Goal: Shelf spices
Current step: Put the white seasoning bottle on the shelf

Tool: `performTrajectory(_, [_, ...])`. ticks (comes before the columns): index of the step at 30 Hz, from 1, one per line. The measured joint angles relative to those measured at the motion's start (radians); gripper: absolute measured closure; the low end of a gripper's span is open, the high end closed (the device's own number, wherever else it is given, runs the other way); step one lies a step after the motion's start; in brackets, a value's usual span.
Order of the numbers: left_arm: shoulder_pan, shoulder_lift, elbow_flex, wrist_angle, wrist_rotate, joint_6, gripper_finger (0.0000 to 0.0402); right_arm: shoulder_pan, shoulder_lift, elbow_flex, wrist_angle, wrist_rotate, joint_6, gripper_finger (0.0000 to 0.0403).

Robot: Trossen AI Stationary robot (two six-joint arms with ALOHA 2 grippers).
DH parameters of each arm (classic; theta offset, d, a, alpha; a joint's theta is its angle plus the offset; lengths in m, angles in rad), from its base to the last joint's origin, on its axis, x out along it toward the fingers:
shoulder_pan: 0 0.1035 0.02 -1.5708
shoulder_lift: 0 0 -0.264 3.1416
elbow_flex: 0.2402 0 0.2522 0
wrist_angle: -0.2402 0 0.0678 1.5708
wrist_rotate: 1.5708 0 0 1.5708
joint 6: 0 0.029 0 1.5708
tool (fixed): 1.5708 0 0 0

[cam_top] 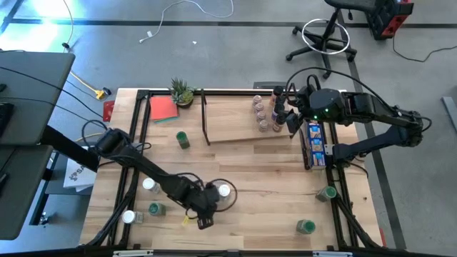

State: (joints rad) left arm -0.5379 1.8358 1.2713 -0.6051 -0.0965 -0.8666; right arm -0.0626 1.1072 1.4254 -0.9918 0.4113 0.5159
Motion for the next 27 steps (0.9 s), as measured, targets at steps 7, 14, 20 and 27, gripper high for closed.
performTrajectory(7, [-0.001,-0.115,-0.155,0.116,-0.159,-0.215,0.0353,0.007,0.0,0.0,0.01,0.003,0.007,0.0128])
performTrajectory(14, [0.036,-0.11,-0.264,0.355,-0.26,-0.28,0.0397,0.007,0.0,0.0,0.017,0.003,0.026,0.0128])
performTrajectory(20, [0.072,-0.098,-0.342,0.513,-0.275,-0.35,0.0401,0.03,0.0,0.0,0.018,0.008,0.027,0.0128])
performTrajectory(27, [0.081,-0.098,-0.355,0.68,-0.267,-0.292,0.0401,0.053,0.0,0.0,0.017,0.029,0.029,0.0128])
